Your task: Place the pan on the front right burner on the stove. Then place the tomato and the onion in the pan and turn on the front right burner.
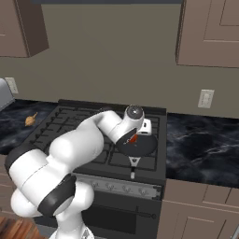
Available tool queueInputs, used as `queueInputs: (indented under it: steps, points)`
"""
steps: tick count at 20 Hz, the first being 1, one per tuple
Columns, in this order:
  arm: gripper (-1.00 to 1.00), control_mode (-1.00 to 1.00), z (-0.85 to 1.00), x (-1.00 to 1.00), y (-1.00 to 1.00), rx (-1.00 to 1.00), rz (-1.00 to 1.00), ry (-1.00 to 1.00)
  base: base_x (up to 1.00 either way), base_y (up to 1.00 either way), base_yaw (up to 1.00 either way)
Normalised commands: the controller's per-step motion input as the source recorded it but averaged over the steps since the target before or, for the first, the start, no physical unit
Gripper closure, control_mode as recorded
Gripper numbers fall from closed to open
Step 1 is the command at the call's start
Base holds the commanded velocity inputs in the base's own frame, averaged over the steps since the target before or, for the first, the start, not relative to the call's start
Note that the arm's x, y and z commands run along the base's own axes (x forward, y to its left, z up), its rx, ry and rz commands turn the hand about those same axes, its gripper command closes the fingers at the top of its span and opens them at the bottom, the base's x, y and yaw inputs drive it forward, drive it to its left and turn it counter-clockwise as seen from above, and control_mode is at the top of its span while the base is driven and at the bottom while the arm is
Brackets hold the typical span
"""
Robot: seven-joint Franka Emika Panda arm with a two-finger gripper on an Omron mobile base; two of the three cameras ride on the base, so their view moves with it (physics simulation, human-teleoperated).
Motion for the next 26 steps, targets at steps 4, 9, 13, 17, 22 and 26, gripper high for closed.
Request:
queueInputs:
  steps: [4, 9, 13, 17, 22, 26]
  points:
    - [1.0, -1.0, -0.13, 0.17, -0.05, 0.0, 0.0, 0.0, 0.0, 0.0, 0.0]
    - [1.0, -1.0, -0.15, 0.23, -0.03, 0.0, 0.0, 0.0, 0.0, 0.0, 0.0]
    - [1.0, -1.0, -0.11, 0.23, -0.01, 0.0, 0.0, 0.0, 0.0, 0.0, 0.0]
    - [1.0, -1.0, -0.08, 0.08, -0.01, 0.0, 0.0, 0.0, 0.0, 0.0, 0.0]
    - [1.0, -1.0, -0.19, 0.0, -0.04, 0.0, 0.0, 0.0, 0.0, 0.0, 0.0]
    - [1.0, -1.0, -0.19, 0.01, -0.03, 0.0, 0.0, 0.0, 0.0, 0.0, 0.0]
